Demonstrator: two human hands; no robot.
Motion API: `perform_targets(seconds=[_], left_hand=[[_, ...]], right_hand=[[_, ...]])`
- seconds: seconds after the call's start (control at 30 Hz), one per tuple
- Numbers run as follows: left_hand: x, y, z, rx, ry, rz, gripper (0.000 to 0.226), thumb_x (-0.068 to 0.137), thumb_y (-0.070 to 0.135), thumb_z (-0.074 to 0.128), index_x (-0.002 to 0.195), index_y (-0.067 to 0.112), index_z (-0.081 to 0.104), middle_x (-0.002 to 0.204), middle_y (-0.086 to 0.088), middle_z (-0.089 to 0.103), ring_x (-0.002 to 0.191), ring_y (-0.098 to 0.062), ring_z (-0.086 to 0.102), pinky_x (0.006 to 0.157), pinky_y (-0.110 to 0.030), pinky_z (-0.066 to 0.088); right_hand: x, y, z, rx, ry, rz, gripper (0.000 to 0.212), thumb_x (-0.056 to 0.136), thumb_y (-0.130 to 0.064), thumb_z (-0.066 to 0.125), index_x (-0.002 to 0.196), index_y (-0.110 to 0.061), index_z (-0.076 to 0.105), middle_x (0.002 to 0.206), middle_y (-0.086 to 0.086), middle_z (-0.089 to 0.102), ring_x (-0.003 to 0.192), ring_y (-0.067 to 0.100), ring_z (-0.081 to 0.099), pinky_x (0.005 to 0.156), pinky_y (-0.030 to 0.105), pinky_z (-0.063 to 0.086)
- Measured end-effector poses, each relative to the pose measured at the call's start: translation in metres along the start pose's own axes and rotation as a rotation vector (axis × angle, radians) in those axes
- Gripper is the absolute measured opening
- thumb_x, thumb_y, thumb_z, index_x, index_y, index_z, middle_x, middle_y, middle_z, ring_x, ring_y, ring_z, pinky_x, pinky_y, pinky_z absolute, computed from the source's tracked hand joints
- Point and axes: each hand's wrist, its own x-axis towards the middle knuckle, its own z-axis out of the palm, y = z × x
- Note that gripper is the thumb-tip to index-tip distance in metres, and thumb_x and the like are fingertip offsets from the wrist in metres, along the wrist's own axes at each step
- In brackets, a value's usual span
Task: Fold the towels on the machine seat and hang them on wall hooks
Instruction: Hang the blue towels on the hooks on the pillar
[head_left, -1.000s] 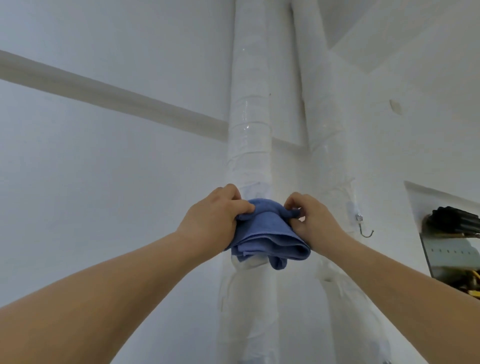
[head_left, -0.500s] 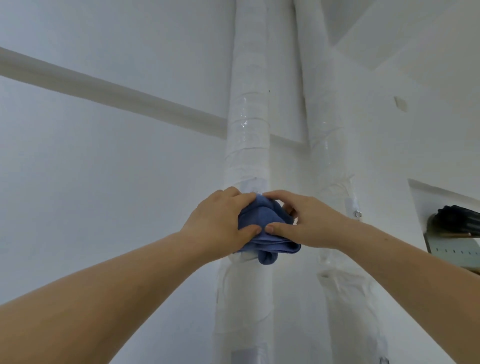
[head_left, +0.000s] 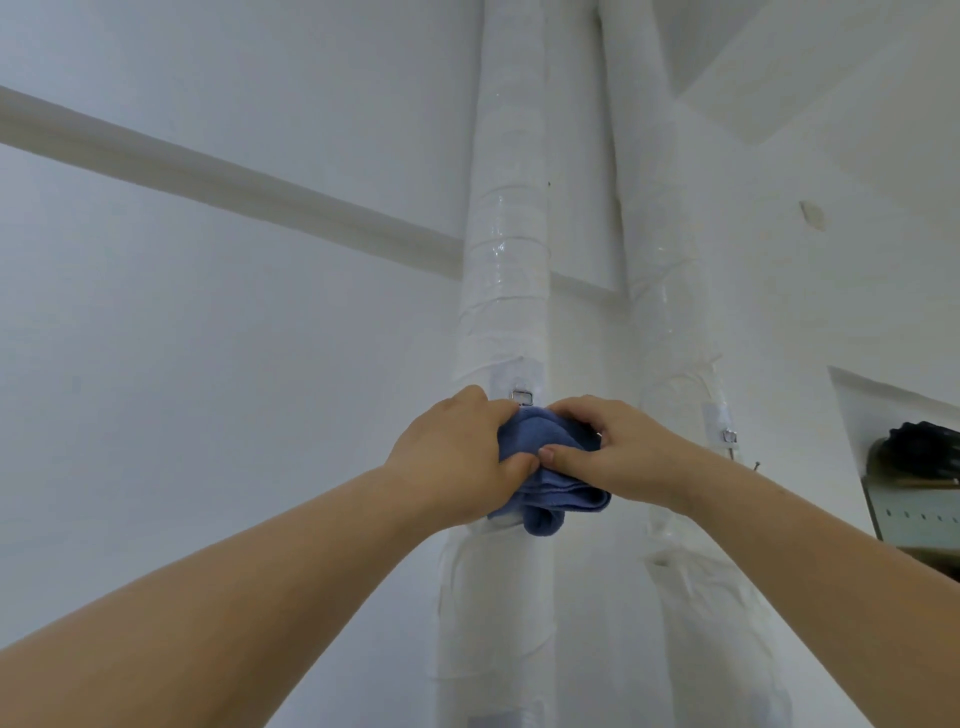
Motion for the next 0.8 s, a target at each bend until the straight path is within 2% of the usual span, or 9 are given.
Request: perform_targets(seconds=[0.13,0.2,0.27,0.37,0.47,0.57,0.67,0.8], left_hand=[[-0.011,0.003,0.0,-0.089,0.08,-0.03,0.038,0.092,0.046,0.062,0.127,0.032,0.054,0.109,0.011,0.064,0.098,-0.015,0.062,0.085,-0.035,0.053],[-0.016,0.004,-0.002,-0.143,0.102,-0.036,0.031,0.094,0.042,0.06,0.122,0.03,0.055,0.103,0.012,0.067,0.091,-0.013,0.063,0.081,-0.032,0.053],[-0.02,0.004,-0.004,-0.181,0.082,-0.028,0.026,0.097,0.034,0.053,0.122,0.028,0.059,0.105,0.011,0.067,0.092,-0.012,0.062,0.081,-0.03,0.053],[-0.02,0.001,-0.007,-0.178,0.046,-0.009,0.034,0.097,0.029,0.048,0.129,0.029,0.061,0.12,0.011,0.056,0.104,-0.011,0.056,0.091,-0.029,0.05],[-0.018,-0.004,-0.007,-0.135,0.051,0.011,0.038,0.096,0.032,0.052,0.133,0.034,0.06,0.118,0.011,0.051,0.109,-0.012,0.05,0.094,-0.029,0.046],[-0.02,-0.005,-0.002,-0.148,0.087,0.026,0.037,0.094,0.03,0.058,0.131,0.032,0.062,0.111,0.008,0.058,0.102,-0.014,0.057,0.09,-0.032,0.05],[-0.02,-0.008,0.004,-0.154,0.136,0.025,0.038,0.093,0.028,0.059,0.131,0.032,0.063,0.108,0.007,0.061,0.098,-0.014,0.06,0.088,-0.035,0.052],[-0.017,-0.006,0.01,-0.17,0.139,-0.011,0.039,0.094,0.031,0.057,0.133,0.037,0.059,0.111,0.012,0.06,0.101,-0.011,0.058,0.089,-0.03,0.05]], right_hand=[[-0.004,0.001,0.003,0.056,0.025,0.033,0.03,0.09,-0.033,0.074,0.119,-0.032,0.067,0.105,-0.012,0.075,0.098,0.005,0.07,0.091,0.033,0.059],[-0.007,0.003,0.004,0.078,0.1,0.054,0.038,0.085,-0.036,0.078,0.119,-0.034,0.063,0.1,-0.009,0.076,0.092,0.007,0.072,0.085,0.033,0.061],[-0.012,0.003,0.004,0.079,0.156,0.052,0.036,0.083,-0.036,0.079,0.115,-0.037,0.061,0.097,-0.009,0.076,0.09,0.008,0.072,0.081,0.03,0.06],[-0.017,0.0,-0.002,0.002,0.124,0.006,0.025,0.089,-0.034,0.072,0.114,-0.036,0.068,0.107,-0.016,0.073,0.102,0.003,0.066,0.092,0.027,0.052],[-0.015,-0.006,-0.012,-0.083,0.056,0.019,0.034,0.088,-0.03,0.072,0.121,-0.034,0.067,0.121,-0.014,0.059,0.112,0.005,0.057,0.096,0.026,0.043],[-0.012,-0.006,-0.009,-0.104,0.051,0.002,0.036,0.085,-0.027,0.074,0.12,-0.035,0.067,0.114,-0.015,0.067,0.105,0.004,0.063,0.092,0.026,0.049],[-0.013,0.002,0.004,-0.042,0.12,0.005,0.035,0.083,-0.023,0.075,0.114,-0.038,0.068,0.101,-0.014,0.074,0.097,0.003,0.067,0.088,0.027,0.055],[-0.014,0.009,0.016,0.086,0.183,0.013,0.034,0.084,-0.016,0.072,0.111,-0.038,0.071,0.099,-0.016,0.075,0.097,0.002,0.069,0.087,0.029,0.059]])
